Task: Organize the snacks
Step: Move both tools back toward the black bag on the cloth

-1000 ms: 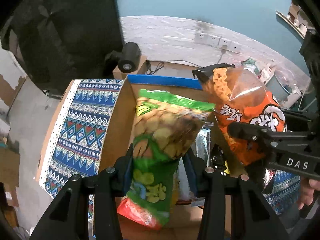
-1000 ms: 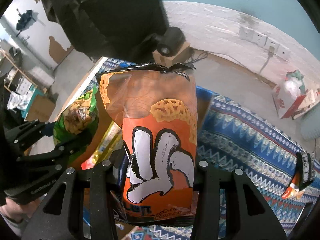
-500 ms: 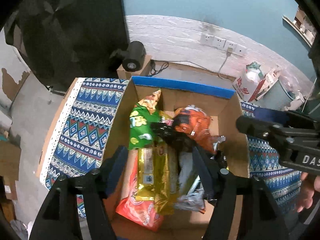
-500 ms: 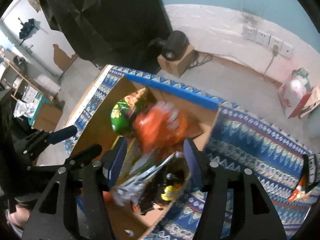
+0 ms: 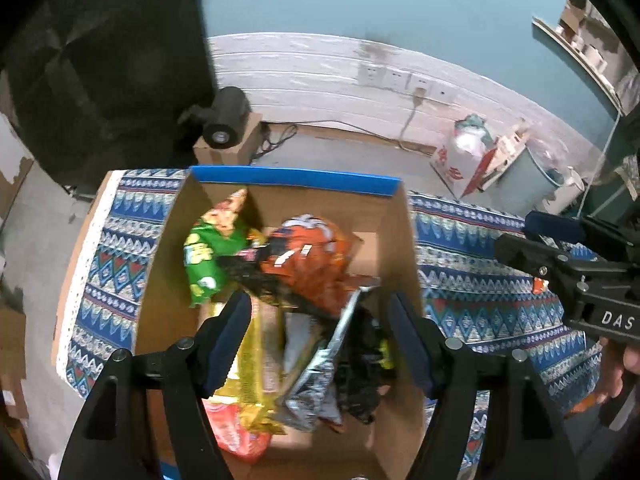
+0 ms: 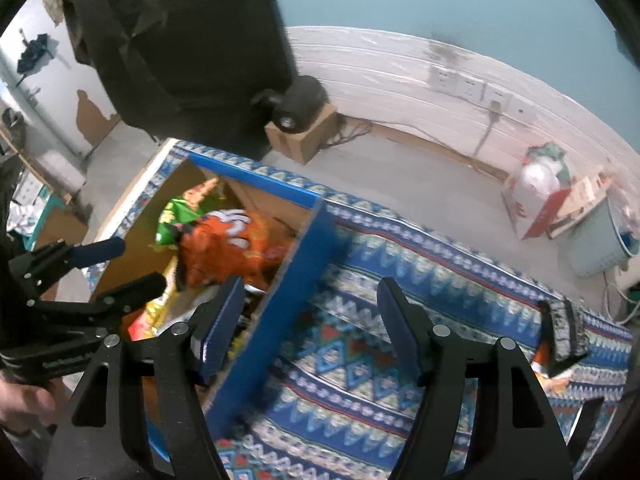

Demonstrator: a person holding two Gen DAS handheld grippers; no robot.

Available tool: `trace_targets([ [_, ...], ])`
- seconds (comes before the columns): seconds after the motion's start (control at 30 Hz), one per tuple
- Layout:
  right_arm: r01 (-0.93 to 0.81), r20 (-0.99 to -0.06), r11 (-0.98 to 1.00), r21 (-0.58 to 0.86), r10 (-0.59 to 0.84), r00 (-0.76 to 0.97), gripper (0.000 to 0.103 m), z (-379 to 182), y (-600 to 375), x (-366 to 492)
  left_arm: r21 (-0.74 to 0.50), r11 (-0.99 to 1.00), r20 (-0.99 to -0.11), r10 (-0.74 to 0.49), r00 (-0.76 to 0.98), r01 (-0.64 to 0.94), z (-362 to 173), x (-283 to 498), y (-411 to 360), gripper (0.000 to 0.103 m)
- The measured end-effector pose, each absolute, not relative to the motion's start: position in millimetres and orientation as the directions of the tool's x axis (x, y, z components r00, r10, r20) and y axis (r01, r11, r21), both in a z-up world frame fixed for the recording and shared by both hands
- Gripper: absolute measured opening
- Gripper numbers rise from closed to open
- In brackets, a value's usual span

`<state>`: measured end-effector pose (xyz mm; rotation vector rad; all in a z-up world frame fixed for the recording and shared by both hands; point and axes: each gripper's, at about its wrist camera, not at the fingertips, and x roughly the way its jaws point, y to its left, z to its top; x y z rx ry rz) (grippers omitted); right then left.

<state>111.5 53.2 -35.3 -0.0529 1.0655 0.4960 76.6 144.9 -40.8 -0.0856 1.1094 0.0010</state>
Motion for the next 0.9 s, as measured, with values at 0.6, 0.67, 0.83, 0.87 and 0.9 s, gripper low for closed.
trace_targets([
  [0.6,-0.304,-0.869,0.945,0.121,0.248,0.428,0.076,-42.4,-49.8,97.1,-0.014,0.996,-0.900,-0.052,0.434,0.091,-39.7,90.6,57.8,0.080],
  [0.67,-0.290,-0.869,0.949,0.124,0.245,0.430,0.077,-42.8,-61.1,95.1,-0.004,0.994,-0.900,-0.051,0.433,0.109,-40.1,92.8,46.7,0.080],
  [0.83,-0.258,-0.874,0.958,0.125,0.229,0.429,0.077,-45.7,-85.1,93.0,0.028,0.990,-0.904,-0.034,0.427,0.139,-43.6,100.3,24.1,0.081],
  [0.87,-0.252,-0.876,0.960,0.123,0.225,0.427,0.077,-47.2,-91.5,92.8,0.031,0.989,-0.906,-0.034,0.422,0.147,-45.1,102.2,18.9,0.081],
  [0.9,-0.246,-0.878,0.962,0.120,0.219,0.426,0.077,-48.6,-96.1,92.4,0.031,0.988,-0.908,-0.036,0.416,0.154,-46.3,103.8,14.3,0.081],
])
